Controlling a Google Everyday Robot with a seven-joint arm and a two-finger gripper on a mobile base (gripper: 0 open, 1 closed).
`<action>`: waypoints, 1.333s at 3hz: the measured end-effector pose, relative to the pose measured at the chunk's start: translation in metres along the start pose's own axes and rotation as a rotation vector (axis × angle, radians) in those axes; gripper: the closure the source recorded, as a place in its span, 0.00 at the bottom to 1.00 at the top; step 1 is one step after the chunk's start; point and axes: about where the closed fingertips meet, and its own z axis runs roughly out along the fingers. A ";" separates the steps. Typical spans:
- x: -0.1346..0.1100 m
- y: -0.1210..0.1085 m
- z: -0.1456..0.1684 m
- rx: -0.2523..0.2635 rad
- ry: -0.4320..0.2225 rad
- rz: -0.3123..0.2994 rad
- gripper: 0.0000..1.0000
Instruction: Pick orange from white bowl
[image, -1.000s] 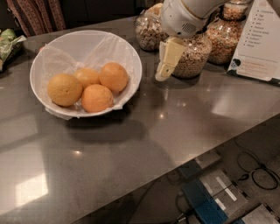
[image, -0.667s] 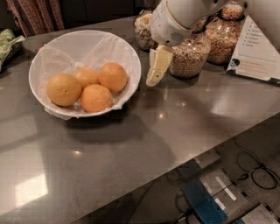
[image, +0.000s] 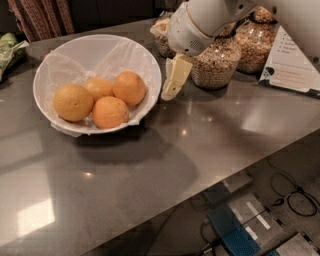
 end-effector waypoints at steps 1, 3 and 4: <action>-0.017 -0.003 0.021 -0.050 -0.049 0.000 0.00; -0.018 -0.002 0.025 -0.056 -0.060 0.005 0.00; -0.030 -0.003 0.047 -0.111 -0.095 -0.010 0.16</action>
Offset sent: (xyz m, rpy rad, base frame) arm 0.0020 0.0217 -0.0051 0.0254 0.0383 0.0364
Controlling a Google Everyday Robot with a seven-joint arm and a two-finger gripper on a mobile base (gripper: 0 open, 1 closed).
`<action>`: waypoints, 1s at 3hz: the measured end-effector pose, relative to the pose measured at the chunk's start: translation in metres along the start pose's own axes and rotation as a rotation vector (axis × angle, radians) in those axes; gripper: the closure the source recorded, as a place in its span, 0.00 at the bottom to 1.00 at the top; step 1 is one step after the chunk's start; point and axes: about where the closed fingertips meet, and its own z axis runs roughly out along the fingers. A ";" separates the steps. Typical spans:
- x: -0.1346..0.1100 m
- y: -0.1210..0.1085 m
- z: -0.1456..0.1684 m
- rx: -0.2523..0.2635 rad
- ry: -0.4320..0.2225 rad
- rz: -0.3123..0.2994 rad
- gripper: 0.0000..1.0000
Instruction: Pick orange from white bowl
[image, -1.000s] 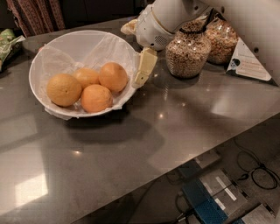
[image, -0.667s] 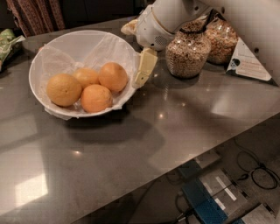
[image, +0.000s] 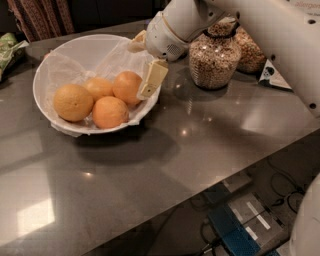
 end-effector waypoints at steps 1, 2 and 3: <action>0.000 0.000 0.000 0.000 0.000 0.000 0.08; 0.000 0.000 0.001 -0.002 -0.001 -0.001 0.09; 0.000 0.007 0.017 -0.048 -0.028 0.005 0.12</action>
Offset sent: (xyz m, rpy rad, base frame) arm -0.0002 0.0020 -0.0006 0.0010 -0.0026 0.0110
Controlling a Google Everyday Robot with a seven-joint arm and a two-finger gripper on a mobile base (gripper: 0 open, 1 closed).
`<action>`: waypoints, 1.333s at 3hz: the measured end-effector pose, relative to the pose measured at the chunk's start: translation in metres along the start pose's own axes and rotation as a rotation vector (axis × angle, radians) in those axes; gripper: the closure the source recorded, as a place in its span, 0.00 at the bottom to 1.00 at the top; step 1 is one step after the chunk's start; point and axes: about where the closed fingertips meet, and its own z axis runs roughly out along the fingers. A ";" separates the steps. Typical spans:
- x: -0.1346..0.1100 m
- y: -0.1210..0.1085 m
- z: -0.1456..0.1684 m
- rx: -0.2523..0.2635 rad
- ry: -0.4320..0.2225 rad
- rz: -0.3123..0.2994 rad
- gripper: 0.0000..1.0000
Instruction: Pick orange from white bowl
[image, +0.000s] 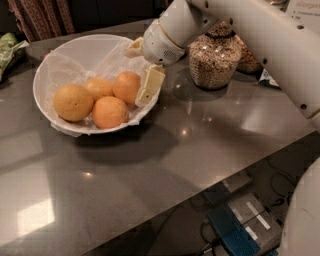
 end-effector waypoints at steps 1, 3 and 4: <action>-0.002 0.002 0.011 -0.029 -0.017 -0.002 0.18; -0.001 0.004 0.017 -0.046 -0.022 0.000 0.29; 0.005 0.007 0.025 -0.064 -0.020 0.001 0.25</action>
Offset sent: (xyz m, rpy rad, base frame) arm -0.0045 0.0131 -0.0151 0.0085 0.0532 0.0436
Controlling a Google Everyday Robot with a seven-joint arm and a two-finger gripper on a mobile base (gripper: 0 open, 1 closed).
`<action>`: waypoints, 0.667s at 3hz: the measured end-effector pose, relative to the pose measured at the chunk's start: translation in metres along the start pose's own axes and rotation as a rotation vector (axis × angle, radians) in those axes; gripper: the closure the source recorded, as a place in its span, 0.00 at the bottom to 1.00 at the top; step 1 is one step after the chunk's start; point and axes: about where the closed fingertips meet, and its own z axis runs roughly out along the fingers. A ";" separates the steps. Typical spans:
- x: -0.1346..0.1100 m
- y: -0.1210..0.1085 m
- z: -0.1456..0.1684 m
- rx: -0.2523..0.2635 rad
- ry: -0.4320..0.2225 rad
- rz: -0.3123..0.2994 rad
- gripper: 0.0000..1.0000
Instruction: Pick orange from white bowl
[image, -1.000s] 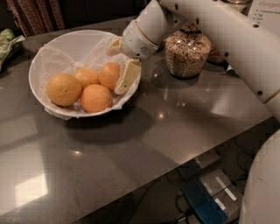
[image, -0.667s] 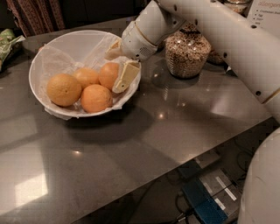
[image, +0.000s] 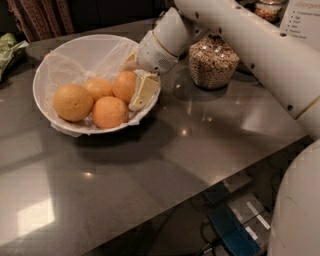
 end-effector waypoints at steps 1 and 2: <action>0.011 0.000 0.013 -0.027 0.007 0.005 0.24; 0.016 -0.001 0.022 -0.045 0.010 0.009 0.25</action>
Offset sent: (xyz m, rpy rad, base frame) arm 0.0096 0.0024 -0.0419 -0.0387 0.0559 0.0256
